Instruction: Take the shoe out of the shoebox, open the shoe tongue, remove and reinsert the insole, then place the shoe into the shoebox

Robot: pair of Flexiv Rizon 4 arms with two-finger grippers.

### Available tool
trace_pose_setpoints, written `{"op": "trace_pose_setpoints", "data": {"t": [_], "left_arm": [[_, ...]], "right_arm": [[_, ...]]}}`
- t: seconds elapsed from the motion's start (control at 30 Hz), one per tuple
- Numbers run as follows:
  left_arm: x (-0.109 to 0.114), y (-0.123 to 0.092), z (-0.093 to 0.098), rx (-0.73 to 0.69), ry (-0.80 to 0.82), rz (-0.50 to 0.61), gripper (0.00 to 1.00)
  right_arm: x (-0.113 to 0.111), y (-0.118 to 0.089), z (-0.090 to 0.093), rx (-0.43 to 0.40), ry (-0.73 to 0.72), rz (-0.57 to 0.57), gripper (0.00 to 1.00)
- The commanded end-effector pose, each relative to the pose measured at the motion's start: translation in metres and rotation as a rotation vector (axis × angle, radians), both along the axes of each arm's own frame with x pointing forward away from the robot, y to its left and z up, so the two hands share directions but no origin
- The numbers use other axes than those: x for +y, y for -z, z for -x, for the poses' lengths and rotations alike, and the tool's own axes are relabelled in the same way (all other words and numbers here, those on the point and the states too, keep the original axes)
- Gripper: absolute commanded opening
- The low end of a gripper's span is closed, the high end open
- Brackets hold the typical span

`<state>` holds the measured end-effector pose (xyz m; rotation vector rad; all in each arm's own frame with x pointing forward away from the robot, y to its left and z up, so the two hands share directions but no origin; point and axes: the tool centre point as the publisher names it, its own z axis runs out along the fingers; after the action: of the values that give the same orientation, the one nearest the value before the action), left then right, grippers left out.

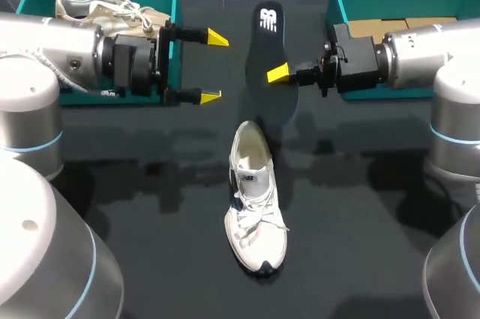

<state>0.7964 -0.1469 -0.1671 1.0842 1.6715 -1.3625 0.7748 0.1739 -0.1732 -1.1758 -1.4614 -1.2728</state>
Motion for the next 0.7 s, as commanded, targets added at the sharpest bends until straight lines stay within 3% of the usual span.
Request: {"op": "trace_pose_setpoints", "data": {"t": [0.03, 0.2, 0.27, 0.7], "left_arm": [[0.004, -0.002, -0.006, 0.082, -0.010, -0.084, 1.00], [0.025, 0.001, -0.016, 0.286, -0.047, -0.219, 1.00], [0.037, -0.001, -0.020, 0.287, -0.166, -0.295, 1.00], [0.037, -0.001, -0.020, 0.287, -0.166, -0.295, 1.00]], "right_arm": [[-0.004, 0.000, -0.003, -0.031, 0.035, -0.037, 0.00], [-0.013, 0.001, -0.012, -0.073, 0.054, -0.065, 0.00], [-0.014, 0.003, -0.015, -0.076, 0.060, -0.080, 0.00], [-0.014, 0.003, -0.015, -0.076, 0.060, -0.080, 0.00]]}}
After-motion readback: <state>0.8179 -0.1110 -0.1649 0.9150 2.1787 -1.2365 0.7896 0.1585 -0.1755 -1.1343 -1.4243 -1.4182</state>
